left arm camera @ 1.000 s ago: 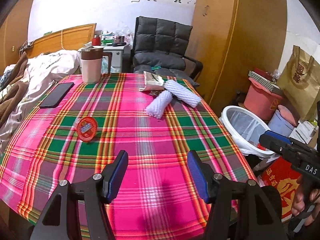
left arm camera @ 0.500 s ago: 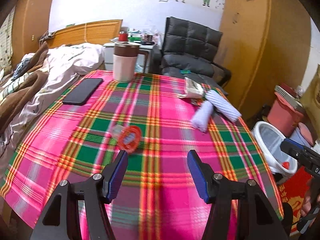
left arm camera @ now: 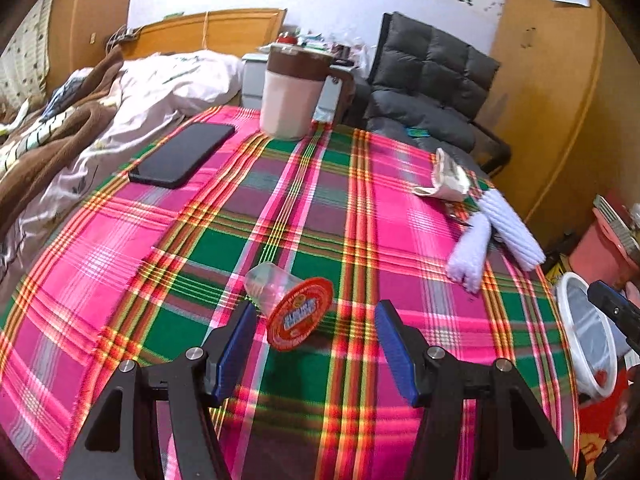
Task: Collect trash
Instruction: 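Grasp a white foam mesh sleeve with the right tool while the left tool grasps the red-lidded jelly cup, then carry the mesh sleeve and jelly cup over the bin and release both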
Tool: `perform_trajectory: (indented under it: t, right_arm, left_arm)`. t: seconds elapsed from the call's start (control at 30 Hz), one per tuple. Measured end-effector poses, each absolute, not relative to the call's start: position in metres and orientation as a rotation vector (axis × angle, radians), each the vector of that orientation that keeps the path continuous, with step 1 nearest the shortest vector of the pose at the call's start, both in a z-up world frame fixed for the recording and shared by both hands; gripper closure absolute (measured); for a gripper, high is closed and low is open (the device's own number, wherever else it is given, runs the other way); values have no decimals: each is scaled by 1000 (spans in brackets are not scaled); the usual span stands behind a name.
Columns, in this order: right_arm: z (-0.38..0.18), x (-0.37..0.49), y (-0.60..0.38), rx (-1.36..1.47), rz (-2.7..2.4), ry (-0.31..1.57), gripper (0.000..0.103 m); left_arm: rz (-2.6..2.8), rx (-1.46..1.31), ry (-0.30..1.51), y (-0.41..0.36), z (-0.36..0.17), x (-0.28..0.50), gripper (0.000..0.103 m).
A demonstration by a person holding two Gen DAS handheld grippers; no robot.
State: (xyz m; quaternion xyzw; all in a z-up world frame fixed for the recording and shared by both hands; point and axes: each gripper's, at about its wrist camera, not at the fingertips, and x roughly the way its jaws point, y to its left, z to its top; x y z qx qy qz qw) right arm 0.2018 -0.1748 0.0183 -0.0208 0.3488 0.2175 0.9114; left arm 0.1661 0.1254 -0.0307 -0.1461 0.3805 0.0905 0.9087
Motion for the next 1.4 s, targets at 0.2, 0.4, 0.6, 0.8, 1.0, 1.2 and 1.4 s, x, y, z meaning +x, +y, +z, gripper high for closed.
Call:
perform_trajectory:
  t: [0.2, 0.4, 0.6, 0.8, 1.0, 1.2, 1.4]
  right_arm:
    - [5, 230, -176, -77, 427, 765, 52]
    - [-3, 257, -176, -93, 427, 809, 51]
    - [-12, 276, -171, -68, 452, 854, 52]
    - [-13, 271, -173, -22, 481, 865, 71]
    - [-7, 258, -173, -3, 490, 835, 77]
    - [-3, 237, -182, 30, 484, 819, 78]
    - [1, 210, -190, 51, 488, 820, 78]
  left_arm:
    - [198, -334, 807, 133, -41, 183, 42]
    - [156, -365, 819, 136, -47, 196, 42]
    - [68, -368, 818, 127, -46, 201, 42]
    - [2, -355, 811, 117, -45, 198, 53]
    - [-18, -331, 801, 109, -42, 190, 59]
    - [-29, -316, 793, 102, -37, 179, 59]
    - [-50, -304, 786, 89, -30, 162, 59]
